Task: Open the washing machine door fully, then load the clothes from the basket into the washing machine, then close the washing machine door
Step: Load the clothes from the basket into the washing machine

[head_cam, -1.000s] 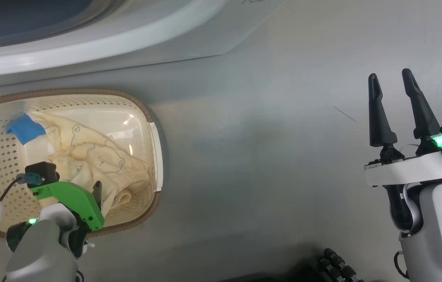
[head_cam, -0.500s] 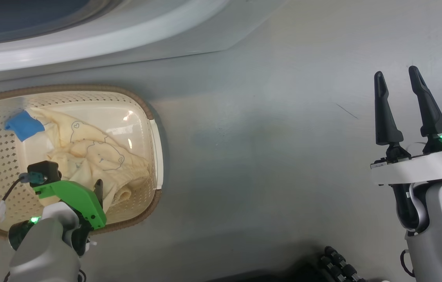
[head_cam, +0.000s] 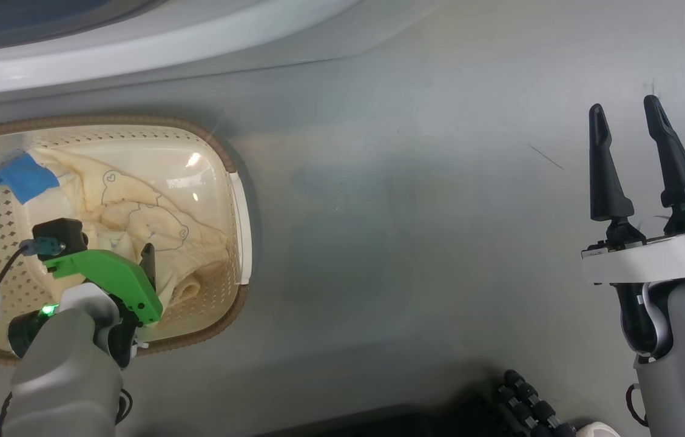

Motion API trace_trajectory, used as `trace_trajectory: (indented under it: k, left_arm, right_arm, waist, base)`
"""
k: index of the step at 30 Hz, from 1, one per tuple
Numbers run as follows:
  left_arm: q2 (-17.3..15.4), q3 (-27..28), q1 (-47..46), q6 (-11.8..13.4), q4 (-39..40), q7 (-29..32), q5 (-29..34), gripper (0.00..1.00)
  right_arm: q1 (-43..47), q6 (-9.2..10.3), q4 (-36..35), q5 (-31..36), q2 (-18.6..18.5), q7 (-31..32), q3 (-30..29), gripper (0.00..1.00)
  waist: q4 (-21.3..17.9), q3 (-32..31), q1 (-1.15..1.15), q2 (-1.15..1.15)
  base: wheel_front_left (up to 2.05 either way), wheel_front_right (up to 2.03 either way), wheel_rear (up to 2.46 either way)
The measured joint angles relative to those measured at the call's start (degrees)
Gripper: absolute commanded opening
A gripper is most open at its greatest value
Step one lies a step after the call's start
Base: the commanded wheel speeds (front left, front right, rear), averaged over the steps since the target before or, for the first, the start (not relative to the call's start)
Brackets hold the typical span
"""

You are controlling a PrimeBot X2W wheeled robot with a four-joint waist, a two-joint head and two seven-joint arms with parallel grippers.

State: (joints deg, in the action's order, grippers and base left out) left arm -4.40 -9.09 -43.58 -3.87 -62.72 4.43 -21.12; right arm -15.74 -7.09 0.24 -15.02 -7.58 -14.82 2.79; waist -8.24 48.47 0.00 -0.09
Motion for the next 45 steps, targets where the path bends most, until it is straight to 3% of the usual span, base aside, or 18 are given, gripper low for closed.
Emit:
trace_trajectory:
  k: [3, 5, 6, 7, 8, 9, 19, 33, 45]
  left_arm:
    - [0.03, -0.03, -0.75, 0.00, -0.62, -0.52, 0.02, 1.00]
    - [0.07, -0.07, -1.15, 0.00, -0.88, -1.13, 0.02, 0.87]
    - [0.09, -0.09, -1.34, 0.00, -0.97, -1.37, 0.04, 0.42]
    - [0.11, -0.11, -1.52, 0.00, -1.05, -1.76, 0.07, 0.36]
    - [0.12, -0.18, -1.75, -0.01, -1.22, -2.14, 0.12, 0.13]
    - [0.15, -0.27, -1.95, -0.01, -1.43, -2.45, 0.24, 0.00]
    - [0.44, 0.20, -3.11, -0.52, -2.67, -5.46, 0.24, 0.00]
    - [1.64, 0.07, -2.95, -1.04, -1.24, -17.61, -0.04, 0.00]
    - [2.18, -0.69, 1.01, -1.29, -0.42, -18.66, 0.22, 0.00]
  right_arm:
    - [-0.01, 0.00, -0.23, 0.00, 0.00, 0.00, 0.00, 1.00]
    - [-0.01, 0.00, -0.36, 0.01, 0.00, 0.00, -0.08, 1.00]
    - [-0.01, 0.00, -0.43, 0.01, 0.00, 0.00, -0.12, 1.00]
    - [-0.02, 0.00, -0.46, 0.01, 0.00, 0.00, -0.22, 1.00]
    - [-0.04, 0.00, -0.47, 0.01, 0.00, 0.00, -0.27, 1.00]
    - [-0.07, 0.00, -0.47, 0.02, 0.00, 0.00, -0.30, 1.00]
    - [-0.50, 0.00, -0.44, 0.44, 0.00, 0.00, -0.27, 1.00]
    - [-1.29, 0.00, 1.02, 0.43, 0.86, 0.00, -0.74, 1.00]
    - [-1.30, 0.00, 3.02, 0.41, 1.54, 0.00, 0.15, 1.00]
  waist:
    - [0.03, 0.71, 0.00, 0.00]
    - [0.07, 1.14, 0.00, 0.00]
    - [0.11, 1.34, 0.00, 0.00]
    - [0.15, 1.52, 0.00, 0.00]
    - [0.20, 1.68, 0.00, 0.00]
    - [0.26, 1.79, 0.00, 0.00]
    - [0.61, 2.36, 0.00, 0.00]
    - [1.53, -0.96, 0.00, 0.00]
    - [2.78, -6.03, 0.00, 0.00]
  base:
    - [0.00, 0.00, 0.00]
    - [0.00, 0.00, 0.00]
    - [0.00, 0.00, 0.00]
    - [0.00, 0.00, 0.00]
    - [0.00, 0.00, 0.00]
    - [0.00, 0.00, 0.00]
    - [0.00, 0.00, 0.00]
    - [0.00, 0.00, 0.00]
    - [0.00, 0.00, 0.00]
